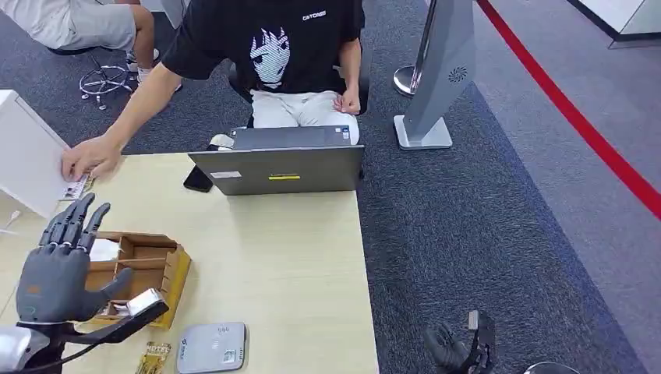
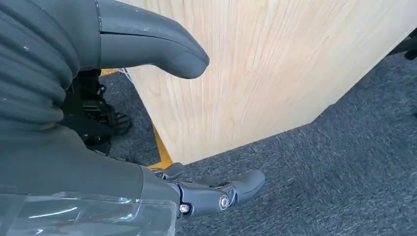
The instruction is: Pass the card to the sensor for recognition and then transmit it.
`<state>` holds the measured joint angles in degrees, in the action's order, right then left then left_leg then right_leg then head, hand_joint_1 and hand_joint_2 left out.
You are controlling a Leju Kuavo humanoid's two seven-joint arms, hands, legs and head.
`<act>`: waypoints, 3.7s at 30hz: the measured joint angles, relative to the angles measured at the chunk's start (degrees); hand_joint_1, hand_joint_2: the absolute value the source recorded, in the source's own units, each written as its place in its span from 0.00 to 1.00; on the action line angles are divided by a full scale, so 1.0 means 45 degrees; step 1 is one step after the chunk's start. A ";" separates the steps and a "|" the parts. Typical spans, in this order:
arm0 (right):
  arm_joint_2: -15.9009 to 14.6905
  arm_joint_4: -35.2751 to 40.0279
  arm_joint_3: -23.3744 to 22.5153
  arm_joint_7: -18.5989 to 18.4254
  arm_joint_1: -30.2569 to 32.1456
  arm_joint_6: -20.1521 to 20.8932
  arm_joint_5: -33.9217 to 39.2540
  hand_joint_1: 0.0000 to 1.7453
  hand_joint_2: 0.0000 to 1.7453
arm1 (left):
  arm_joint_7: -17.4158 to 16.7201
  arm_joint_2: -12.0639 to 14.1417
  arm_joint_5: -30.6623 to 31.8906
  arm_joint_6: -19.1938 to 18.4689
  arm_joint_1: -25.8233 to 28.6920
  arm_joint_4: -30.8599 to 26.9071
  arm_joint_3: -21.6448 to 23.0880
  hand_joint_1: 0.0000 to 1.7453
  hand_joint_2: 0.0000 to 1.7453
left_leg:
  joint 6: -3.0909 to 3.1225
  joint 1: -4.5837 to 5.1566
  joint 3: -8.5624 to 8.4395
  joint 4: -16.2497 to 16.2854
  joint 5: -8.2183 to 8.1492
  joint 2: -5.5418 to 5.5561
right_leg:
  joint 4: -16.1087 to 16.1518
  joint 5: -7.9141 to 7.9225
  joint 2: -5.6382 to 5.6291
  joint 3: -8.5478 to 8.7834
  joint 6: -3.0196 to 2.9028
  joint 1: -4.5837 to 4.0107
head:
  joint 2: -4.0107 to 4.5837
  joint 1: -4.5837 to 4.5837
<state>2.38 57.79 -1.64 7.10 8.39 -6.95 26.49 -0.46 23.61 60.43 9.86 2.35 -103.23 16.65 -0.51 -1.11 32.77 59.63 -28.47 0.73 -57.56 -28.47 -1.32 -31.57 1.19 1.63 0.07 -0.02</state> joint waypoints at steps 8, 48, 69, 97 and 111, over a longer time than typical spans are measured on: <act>0.0000 0.0029 -0.0005 0.0000 0.0005 0.0024 0.0000 0.00 1.00 | -0.0005 0.0005 -0.0005 -0.0005 0.0087 -0.0102 0.0253 0.00 1.00 | -0.0001 -0.0004 -0.0004 0.0000 0.0003 0.0000 | -0.0002 0.0002 0.0001 0.0002 -0.0002 -0.0003 | 0.0000 0.0000; 0.0005 0.0806 -0.0840 -0.0257 0.0519 0.0000 -0.0495 0.00 1.00 | -0.2268 0.0165 -0.0320 0.1569 0.4307 -0.0301 -0.0452 0.00 1.00 | -0.0001 -0.0003 0.0002 -0.0005 -0.0004 0.0004 | 0.0001 -0.0011 0.0008 0.0006 0.0008 -0.0002 | 0.0000 0.0000; 0.0039 0.0763 -0.0957 -0.0320 0.0407 0.0374 -0.0704 0.00 1.00 | -0.2293 0.0907 0.0951 0.1112 0.3950 0.0374 -0.0296 0.00 1.00 | -0.0002 -0.0005 0.0001 -0.0006 -0.0002 0.0010 | 0.0001 -0.0011 0.0016 0.0005 0.0008 -0.0003 | 0.0000 -0.0001; 0.0039 0.0423 -0.0573 -0.0228 0.0141 0.0398 -0.0607 0.00 1.00 | -0.1496 0.2142 0.1341 0.0777 0.2424 0.1409 0.1652 0.00 1.00 | -0.0004 -0.0006 0.0003 -0.0005 -0.0001 0.0009 | -0.0001 -0.0011 0.0014 0.0005 0.0007 -0.0004 | 0.0000 0.0000; 0.0039 0.0398 -0.0432 -0.0214 0.0116 0.0398 -0.0461 0.00 1.00 | -0.1530 0.2098 0.1234 0.0787 0.2094 0.1919 0.2419 0.00 1.00 | -0.0004 -0.0007 0.0003 -0.0005 -0.0001 0.0009 | -0.0002 -0.0011 0.0014 0.0004 0.0007 -0.0005 | 0.0000 0.0000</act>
<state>2.56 59.58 -3.58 6.14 8.91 -5.16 24.41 -7.34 33.05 65.99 13.40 11.78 -94.60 27.54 -0.53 -1.14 32.79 59.61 -28.47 0.77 -57.57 -28.51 -1.25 -31.55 1.22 1.60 0.07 -0.02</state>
